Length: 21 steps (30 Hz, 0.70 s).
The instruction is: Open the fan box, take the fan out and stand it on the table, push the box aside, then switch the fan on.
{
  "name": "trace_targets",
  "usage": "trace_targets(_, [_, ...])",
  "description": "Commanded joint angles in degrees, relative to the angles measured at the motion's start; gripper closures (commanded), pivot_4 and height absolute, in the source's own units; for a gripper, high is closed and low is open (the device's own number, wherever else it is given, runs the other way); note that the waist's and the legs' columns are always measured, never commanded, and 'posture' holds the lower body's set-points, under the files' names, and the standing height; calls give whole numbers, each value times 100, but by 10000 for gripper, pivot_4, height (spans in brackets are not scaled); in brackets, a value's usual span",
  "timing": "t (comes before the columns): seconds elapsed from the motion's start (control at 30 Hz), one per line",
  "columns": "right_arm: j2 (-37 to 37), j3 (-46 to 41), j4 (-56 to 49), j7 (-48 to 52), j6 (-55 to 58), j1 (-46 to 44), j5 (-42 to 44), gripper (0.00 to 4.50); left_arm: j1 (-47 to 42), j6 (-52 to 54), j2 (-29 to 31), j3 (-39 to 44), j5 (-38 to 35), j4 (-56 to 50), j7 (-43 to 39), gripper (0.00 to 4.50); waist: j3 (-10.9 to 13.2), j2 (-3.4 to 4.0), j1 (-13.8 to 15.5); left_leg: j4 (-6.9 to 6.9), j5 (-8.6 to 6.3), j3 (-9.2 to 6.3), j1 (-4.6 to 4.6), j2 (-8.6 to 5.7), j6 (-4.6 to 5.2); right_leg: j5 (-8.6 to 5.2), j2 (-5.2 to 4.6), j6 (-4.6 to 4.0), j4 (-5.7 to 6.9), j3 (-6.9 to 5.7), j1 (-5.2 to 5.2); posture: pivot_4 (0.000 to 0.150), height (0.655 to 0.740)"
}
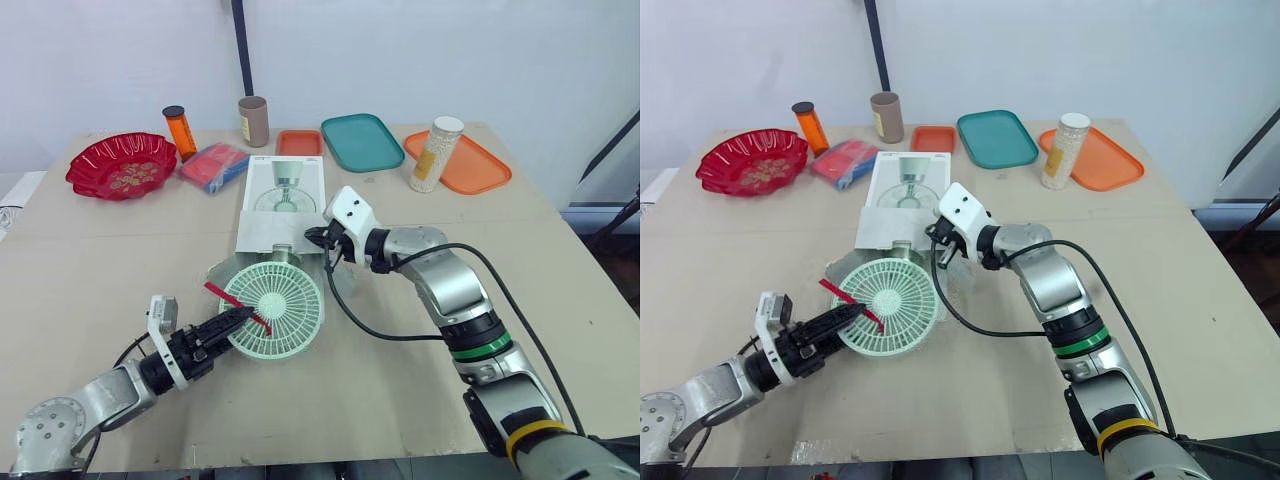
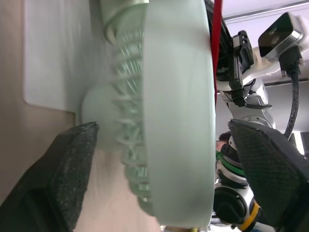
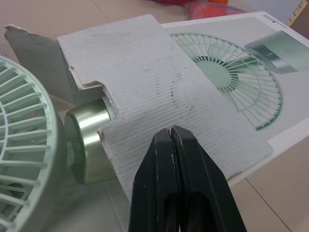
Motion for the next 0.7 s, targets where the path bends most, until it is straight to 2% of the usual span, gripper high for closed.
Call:
trace_targets(0.03, [-11, -71, -55, 44, 7, -115, 55, 45000, 216, -1, 199, 337, -245, -384, -330, 443, 0, 1, 3, 0, 0, -1, 0, 0, 0, 0, -1, 0, -1, 0, 0, 1500, 7400])
trace_targets(0.13, [-17, -96, -31, 71, 0, -158, 73, 45000, 434, 4, 345, 494, -157, -581, -491, 443, 1, 0, 4, 0, 0, -2, -1, -1, 0, 0, -2, 0, -1, 0, 0, 1500, 7400])
trace_targets(0.23, [-9, -170, -47, 132, 41, -200, 177, 45000, 694, 34, 692, 706, 293, -828, -939, 443, 1, 1, 4, -1, -1, -3, -1, 1, 2, 0, 0, 0, -1, -1, 0, 1500, 7400])
trace_targets(0.3, [-18, -214, -84, 196, 31, -214, 256, 45000, 939, -83, 1057, 841, 1012, -1129, -1523, 443, 2, 1, 0, -1, -2, -1, -1, 1, 3, 0, 1, 0, -1, -1, 0, 1500, 7400])
trace_targets(0.4, [-23, -289, -165, 298, 55, -241, 394, 45000, 1165, -376, 1353, 1022, 1710, -1269, -2253, 443, 9, 14, 1, -6, -3, 4, 0, 0, 5, -2, 3, -2, -2, 0, -1, 1500, 7400])
trace_targets(0.5, [2, -474, -399, 429, 188, -318, 716, 45000, 1479, -1131, 1617, 1107, 2980, -1431, -3138, 443, 13, 13, 0, -6, -3, 5, 0, 2, 6, -2, 3, -3, -3, 0, -1, 1500, 7400])
trace_targets(0.53, [1, -576, -515, 494, 262, -357, 887, 45000, 1651, -1661, 1725, 1078, 3651, -1506, -3485, 443, 15, 18, -1, -7, -3, 5, -2, 2, 6, -2, 3, -3, -4, 0, -3, 1500, 7400])
trace_targets(0.57, [-11, -712, -652, 568, 352, -399, 1091, 45000, 1695, -1963, 1713, 1208, 3896, -1508, -3750, 443, 17, 20, -2, -10, -3, 11, -1, 2, 6, -2, 2, -3, -5, 2, -4, 1500, 7400])
trace_targets(0.7, [-343, -1310, -1348, 1218, 533, -203, 2102, 45000, 1790, -4310, 1715, 692, 6343, -1313, -4241, 443, 20, 26, 23, -17, -4, 11, -3, 6, 6, -4, 1, -7, -11, -1, -6, 1500, 7400])
